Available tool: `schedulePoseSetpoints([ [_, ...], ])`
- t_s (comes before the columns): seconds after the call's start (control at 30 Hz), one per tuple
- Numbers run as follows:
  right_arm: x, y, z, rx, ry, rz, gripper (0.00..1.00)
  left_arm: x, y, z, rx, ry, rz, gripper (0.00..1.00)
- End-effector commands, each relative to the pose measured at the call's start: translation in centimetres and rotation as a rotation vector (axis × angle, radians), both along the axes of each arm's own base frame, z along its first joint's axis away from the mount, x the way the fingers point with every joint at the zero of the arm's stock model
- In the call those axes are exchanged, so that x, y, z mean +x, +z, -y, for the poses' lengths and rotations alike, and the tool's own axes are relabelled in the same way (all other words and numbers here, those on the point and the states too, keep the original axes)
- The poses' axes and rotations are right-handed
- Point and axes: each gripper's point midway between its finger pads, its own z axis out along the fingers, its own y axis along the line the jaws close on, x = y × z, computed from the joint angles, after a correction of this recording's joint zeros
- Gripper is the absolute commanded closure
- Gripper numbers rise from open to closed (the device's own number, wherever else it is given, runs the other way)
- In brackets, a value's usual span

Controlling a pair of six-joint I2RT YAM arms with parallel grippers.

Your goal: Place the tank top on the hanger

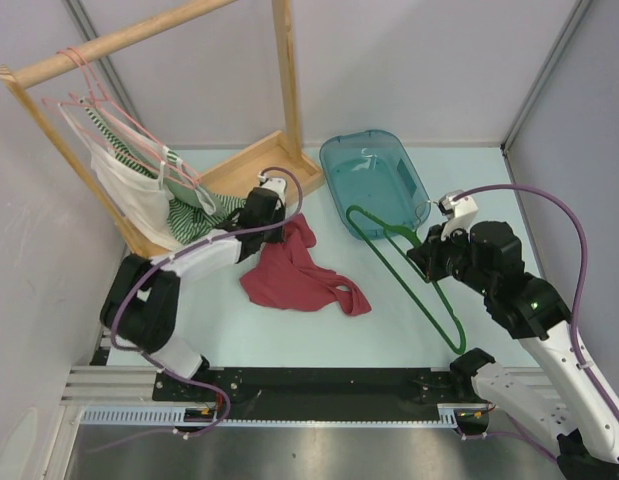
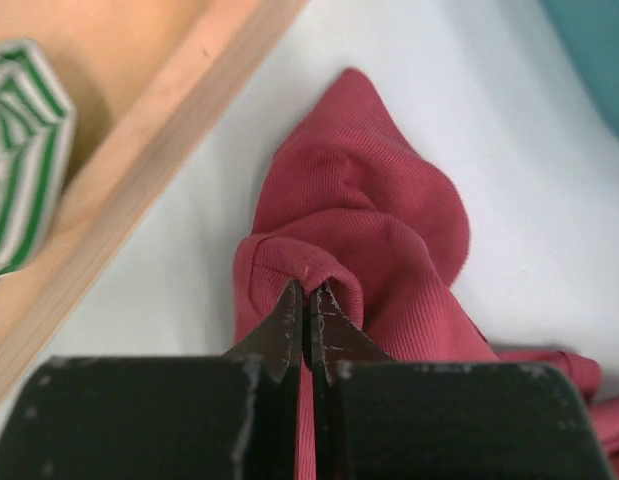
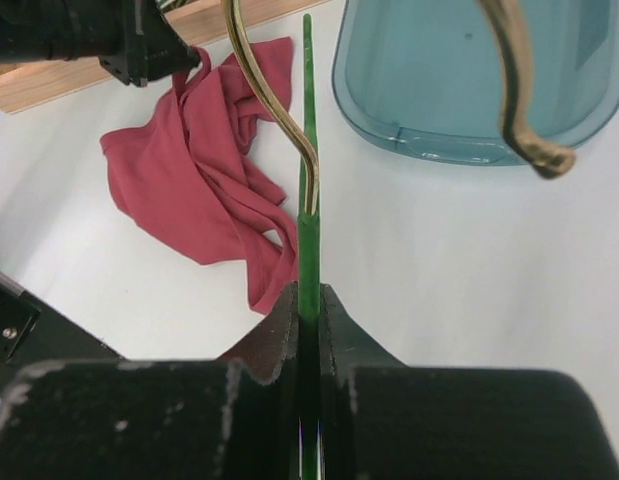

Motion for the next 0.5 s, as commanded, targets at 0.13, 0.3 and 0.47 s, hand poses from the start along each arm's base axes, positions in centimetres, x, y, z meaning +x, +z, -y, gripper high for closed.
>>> schedulePoseSetpoints([
  [0.13, -2.8, 4.1, -4.5, 0.210, 0.229, 0.029, 1.00, -2.4, 8.3, -1.9, -0.093, 0.038, 0.171, 1.00],
  [0.3, -4.3, 4.7, -7.8, 0.290, 0.328, 0.024, 1.00, -4.2, 8.4, -2.4, -0.110, 0.042, 0.157, 1.00],
  [0.47, -5.0, 3.2, -10.5, 0.245, 0.372, 0.010, 1.00, -5.6, 9.1, -2.7, -0.129, 0.037, 0.166, 1.00],
])
